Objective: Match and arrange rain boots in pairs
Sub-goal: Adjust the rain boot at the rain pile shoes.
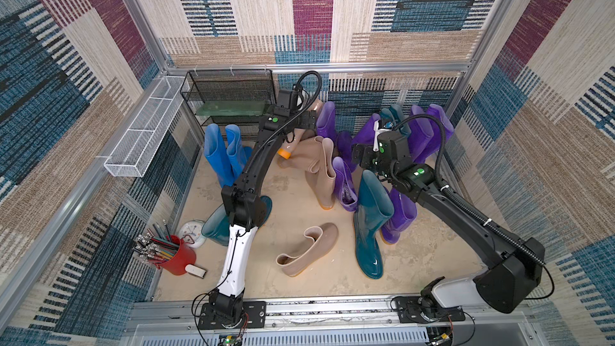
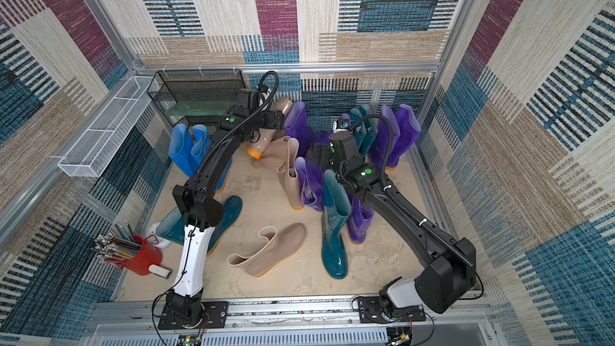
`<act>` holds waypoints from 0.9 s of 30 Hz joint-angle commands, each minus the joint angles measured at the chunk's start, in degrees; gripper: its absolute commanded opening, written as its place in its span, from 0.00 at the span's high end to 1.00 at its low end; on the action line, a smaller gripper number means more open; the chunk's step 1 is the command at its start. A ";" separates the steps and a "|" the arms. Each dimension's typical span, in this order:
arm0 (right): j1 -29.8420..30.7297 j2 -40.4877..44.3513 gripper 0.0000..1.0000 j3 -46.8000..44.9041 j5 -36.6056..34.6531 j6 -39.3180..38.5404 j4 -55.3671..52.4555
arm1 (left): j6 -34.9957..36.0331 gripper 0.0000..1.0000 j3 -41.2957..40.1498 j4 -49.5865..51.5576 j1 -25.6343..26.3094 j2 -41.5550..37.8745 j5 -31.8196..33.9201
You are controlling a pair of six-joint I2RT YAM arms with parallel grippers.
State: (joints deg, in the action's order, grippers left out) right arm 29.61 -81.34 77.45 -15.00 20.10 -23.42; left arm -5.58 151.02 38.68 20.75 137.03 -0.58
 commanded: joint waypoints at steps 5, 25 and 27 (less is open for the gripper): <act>-1.49 -0.71 0.01 -0.78 1.60 0.66 1.29 | 2.25 0.22 -0.16 -9.89 -0.05 4.65 2.43; -0.69 0.55 0.03 0.69 6.57 -0.27 -0.57 | 0.71 1.00 -54.46 -29.19 -0.80 -30.37 9.62; -0.30 1.16 0.03 0.76 7.58 -0.72 -0.75 | -1.19 1.00 -59.19 -30.51 -1.65 -33.13 11.30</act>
State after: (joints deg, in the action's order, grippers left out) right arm 28.88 -81.03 77.65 -9.26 20.32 -24.29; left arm -4.01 96.03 15.00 20.01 106.76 7.18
